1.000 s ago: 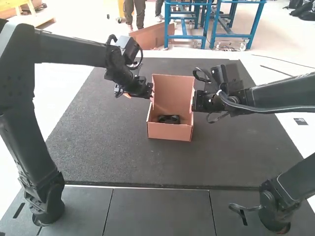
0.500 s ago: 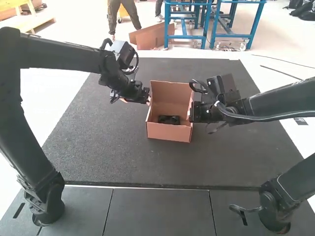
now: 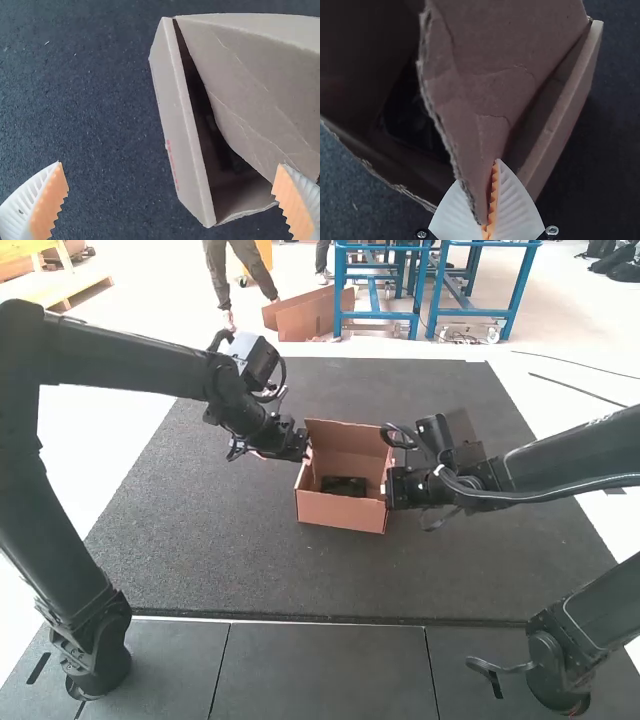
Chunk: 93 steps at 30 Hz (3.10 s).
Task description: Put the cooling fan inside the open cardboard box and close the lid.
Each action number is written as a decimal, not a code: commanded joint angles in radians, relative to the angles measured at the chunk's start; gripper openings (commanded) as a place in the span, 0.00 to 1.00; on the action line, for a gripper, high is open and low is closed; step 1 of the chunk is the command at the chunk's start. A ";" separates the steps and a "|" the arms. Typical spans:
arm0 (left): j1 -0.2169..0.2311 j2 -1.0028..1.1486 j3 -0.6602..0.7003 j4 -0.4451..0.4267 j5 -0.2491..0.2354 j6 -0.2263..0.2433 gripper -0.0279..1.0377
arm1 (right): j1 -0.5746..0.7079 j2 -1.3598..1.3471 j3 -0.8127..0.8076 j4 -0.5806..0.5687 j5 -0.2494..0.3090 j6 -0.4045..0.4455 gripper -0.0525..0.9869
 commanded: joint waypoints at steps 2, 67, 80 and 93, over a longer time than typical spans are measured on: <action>-0.007 -0.054 -0.010 0.000 0.016 -0.001 0.94 | 0.027 -0.021 -0.010 -0.005 -0.010 -0.063 0.03; -0.269 0.259 0.396 -0.224 -0.089 0.107 0.94 | -0.190 -0.433 0.548 -0.894 -0.175 -0.049 0.92; -0.269 0.374 0.353 -0.173 -0.073 0.085 0.94 | -0.182 -0.456 0.551 -0.998 -0.195 -0.037 0.92; -0.191 0.235 0.493 -0.198 -0.103 0.059 0.94 | -0.188 -0.478 0.554 -0.878 -0.178 -0.036 0.92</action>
